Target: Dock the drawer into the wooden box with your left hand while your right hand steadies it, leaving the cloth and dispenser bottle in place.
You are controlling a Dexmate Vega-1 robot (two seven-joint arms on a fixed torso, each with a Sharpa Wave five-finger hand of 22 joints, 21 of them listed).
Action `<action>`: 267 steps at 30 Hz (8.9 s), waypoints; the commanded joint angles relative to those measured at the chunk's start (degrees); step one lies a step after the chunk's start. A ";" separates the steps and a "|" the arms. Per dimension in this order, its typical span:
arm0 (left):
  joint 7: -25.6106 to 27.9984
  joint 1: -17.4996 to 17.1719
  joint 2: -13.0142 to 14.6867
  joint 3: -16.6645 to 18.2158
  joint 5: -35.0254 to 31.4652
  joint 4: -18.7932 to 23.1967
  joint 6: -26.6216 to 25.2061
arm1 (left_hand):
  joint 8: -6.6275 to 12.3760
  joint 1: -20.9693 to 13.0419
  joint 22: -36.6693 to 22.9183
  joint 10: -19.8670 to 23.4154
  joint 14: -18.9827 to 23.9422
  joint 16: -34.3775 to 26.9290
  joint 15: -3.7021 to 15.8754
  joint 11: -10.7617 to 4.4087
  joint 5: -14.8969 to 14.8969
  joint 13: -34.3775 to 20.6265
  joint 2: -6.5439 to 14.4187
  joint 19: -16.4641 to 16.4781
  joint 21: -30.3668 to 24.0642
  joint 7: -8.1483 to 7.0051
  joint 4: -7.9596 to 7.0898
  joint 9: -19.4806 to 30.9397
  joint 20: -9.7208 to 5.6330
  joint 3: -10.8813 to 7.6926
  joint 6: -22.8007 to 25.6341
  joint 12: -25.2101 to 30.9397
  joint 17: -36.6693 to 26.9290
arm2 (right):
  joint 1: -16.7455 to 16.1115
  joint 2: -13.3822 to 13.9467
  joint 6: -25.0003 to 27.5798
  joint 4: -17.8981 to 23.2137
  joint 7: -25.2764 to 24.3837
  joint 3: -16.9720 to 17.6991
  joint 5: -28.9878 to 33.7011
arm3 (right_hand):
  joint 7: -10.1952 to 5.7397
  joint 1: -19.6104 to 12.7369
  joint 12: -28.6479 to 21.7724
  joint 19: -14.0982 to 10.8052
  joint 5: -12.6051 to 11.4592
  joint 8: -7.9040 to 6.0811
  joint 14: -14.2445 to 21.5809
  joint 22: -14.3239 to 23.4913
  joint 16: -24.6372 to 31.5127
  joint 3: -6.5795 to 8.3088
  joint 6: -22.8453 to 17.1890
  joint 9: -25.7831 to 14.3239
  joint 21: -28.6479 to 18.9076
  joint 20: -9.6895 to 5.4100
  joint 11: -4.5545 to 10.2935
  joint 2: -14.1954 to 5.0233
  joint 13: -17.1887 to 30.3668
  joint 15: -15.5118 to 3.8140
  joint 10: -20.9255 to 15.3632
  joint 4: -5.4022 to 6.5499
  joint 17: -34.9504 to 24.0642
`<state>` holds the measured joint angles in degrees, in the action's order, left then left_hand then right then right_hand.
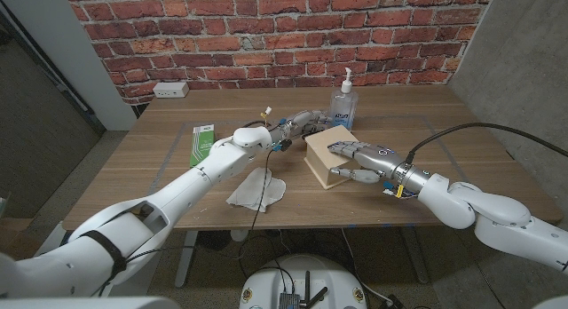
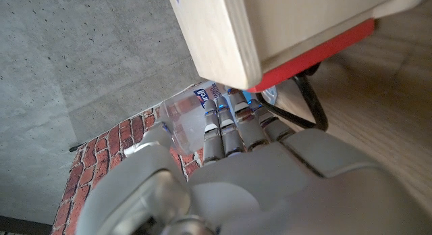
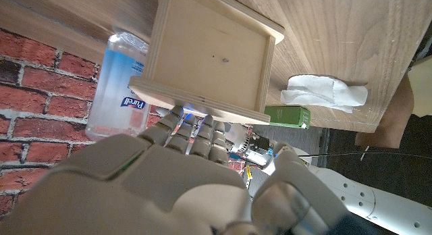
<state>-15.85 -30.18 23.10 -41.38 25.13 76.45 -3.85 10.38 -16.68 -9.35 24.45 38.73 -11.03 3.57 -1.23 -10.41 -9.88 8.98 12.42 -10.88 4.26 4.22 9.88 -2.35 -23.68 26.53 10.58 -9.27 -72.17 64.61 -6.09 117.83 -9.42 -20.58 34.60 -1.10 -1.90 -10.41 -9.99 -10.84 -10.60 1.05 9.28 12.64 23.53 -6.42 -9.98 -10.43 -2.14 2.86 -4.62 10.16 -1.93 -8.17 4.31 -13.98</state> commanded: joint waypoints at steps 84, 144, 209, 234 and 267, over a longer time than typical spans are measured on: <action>4.27 -2.87 5.06 2.30 -0.89 7.18 -2.15 | 0.02 1.82 -0.05 -0.67 2.12 1.54 2.81 -0.58 -0.02 -0.22 0.19 0.96 0.52 -0.39 1.15 0.18 -3.23 -5.00 -1.15 0.05 -0.13 | 1.20 -0.58 -0.26 0.08 -0.60 -0.71 1.83 | -1.03 -0.23 -0.20 -0.86 0.18 -0.09 0.87 0.18 0.53 0.30 -0.20 -0.11 -0.26 -3.57 0.30 -2.92 0.17 -1.38 0.16 -0.22 -0.17; 14.54 -11.00 10.81 10.24 1.09 15.59 0.94 | 0.19 3.58 -0.12 0.87 -8.42 1.60 0.16 -0.55 0.13 -0.35 -0.31 1.25 0.18 -1.12 2.41 0.26 -2.08 -8.25 -0.58 0.33 -0.12 | -0.41 -2.75 1.62 -0.71 -4.74 5.13 -4.22 | -1.50 -0.10 -0.81 -3.87 0.13 -0.27 2.16 0.18 0.81 0.68 -0.72 -0.14 -1.01 -2.71 -0.31 -2.94 0.25 -1.36 -1.70 0.05 -0.10; 28.25 -21.00 4.51 16.52 -1.89 10.27 21.08 | -0.32 3.27 -0.19 -11.76 -25.42 1.72 -2.87 0.29 0.48 -0.44 0.05 -0.07 0.72 -2.80 4.46 0.45 -1.64 -13.38 -6.26 -0.66 -0.02 | 3.50 -18.10 -8.21 -14.14 -11.05 10.20 -32.82 | -1.46 -0.75 -0.65 -7.20 0.19 -0.03 3.72 0.20 0.96 1.02 -1.65 -0.13 -0.83 -1.68 -1.12 -2.39 0.30 -0.82 -3.26 -0.94 0.13; 29.42 -25.17 5.58 19.06 -1.51 9.58 23.83 | -0.85 8.83 -0.26 -18.11 -31.81 1.53 -1.92 -1.02 0.26 -0.26 -0.51 -6.31 1.17 -4.45 1.12 0.21 -3.21 -12.51 -13.87 -0.61 -0.34 | 7.89 -22.96 -8.13 -18.74 -2.44 9.70 -53.32 | -0.07 1.32 0.20 -4.84 0.03 0.59 1.20 0.26 0.10 -0.46 2.42 -0.11 0.12 -0.64 -2.07 -1.42 0.32 0.65 0.22 0.59 -0.42; 20.93 -20.45 3.09 18.29 4.30 -1.93 27.47 | -0.82 14.26 -0.27 -26.00 -39.17 1.53 -3.34 0.09 -0.29 -0.01 -0.82 -14.95 0.92 -4.13 -1.67 0.00 -3.71 -11.70 -23.20 -0.63 -0.26 | 18.15 -28.48 -12.68 -34.02 7.96 3.57 -65.26 | 0.07 2.16 0.16 0.47 -0.55 0.67 -3.00 0.28 -1.00 -2.36 6.71 0.00 0.39 -1.71 -1.00 -1.19 0.14 -0.17 3.55 3.17 -0.68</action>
<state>5.80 -51.65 27.39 -22.73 28.27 76.95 23.21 9.52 -3.07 -9.47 -0.96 0.18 -9.43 0.30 -1.41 -10.42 -9.86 5.24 -1.84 -9.76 0.01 2.83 9.86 -2.05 -35.25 3.75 9.99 -9.33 -57.12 38.58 -15.80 89.55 -3.72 -15.01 -28.66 -0.78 -0.23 -10.15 -9.91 -10.84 -9.93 -1.34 9.48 11.86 21.17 -0.15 -9.86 -10.10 -2.05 2.04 -4.00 10.13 -1.88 -4.87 7.11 -14.52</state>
